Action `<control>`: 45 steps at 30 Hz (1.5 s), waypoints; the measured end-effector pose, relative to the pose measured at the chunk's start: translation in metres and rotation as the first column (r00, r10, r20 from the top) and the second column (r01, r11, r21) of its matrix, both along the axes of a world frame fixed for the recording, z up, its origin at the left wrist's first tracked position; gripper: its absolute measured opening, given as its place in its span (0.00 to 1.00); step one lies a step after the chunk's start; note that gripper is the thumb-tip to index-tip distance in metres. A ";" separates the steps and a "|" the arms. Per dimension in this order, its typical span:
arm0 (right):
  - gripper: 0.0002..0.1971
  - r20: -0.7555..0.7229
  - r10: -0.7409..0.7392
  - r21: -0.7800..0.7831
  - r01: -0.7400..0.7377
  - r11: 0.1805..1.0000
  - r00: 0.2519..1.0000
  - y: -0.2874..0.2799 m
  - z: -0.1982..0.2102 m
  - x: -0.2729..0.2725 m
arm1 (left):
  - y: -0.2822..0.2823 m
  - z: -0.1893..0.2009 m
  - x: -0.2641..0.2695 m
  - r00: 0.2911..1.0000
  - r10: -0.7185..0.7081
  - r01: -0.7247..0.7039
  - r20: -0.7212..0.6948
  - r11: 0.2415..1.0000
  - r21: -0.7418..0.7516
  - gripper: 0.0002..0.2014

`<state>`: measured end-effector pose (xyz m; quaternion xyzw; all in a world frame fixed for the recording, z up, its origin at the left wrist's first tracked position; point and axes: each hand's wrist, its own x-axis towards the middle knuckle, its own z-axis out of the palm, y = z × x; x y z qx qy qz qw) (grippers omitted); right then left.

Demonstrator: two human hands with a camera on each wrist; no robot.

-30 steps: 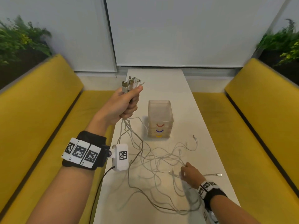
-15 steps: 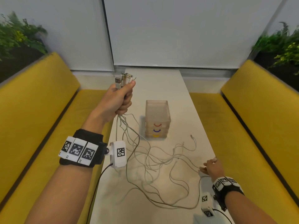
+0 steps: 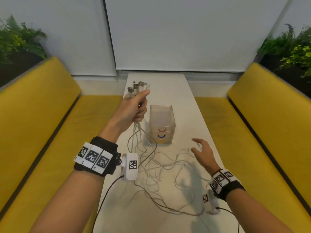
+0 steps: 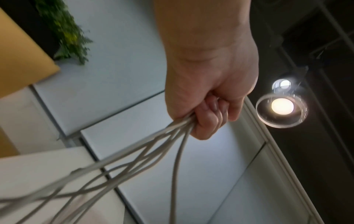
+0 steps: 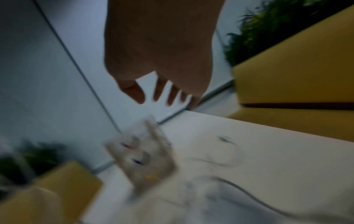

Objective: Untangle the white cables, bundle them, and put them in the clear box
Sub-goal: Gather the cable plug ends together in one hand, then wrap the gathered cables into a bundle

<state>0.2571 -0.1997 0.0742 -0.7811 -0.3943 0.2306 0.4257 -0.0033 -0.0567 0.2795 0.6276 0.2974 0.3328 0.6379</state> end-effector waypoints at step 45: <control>0.11 -0.043 0.801 -0.286 -0.775 0.563 0.597 0.044 0.140 -0.054 | -0.058 -0.045 0.009 0.480 -0.776 0.691 -0.409 0.621 -0.369 0.20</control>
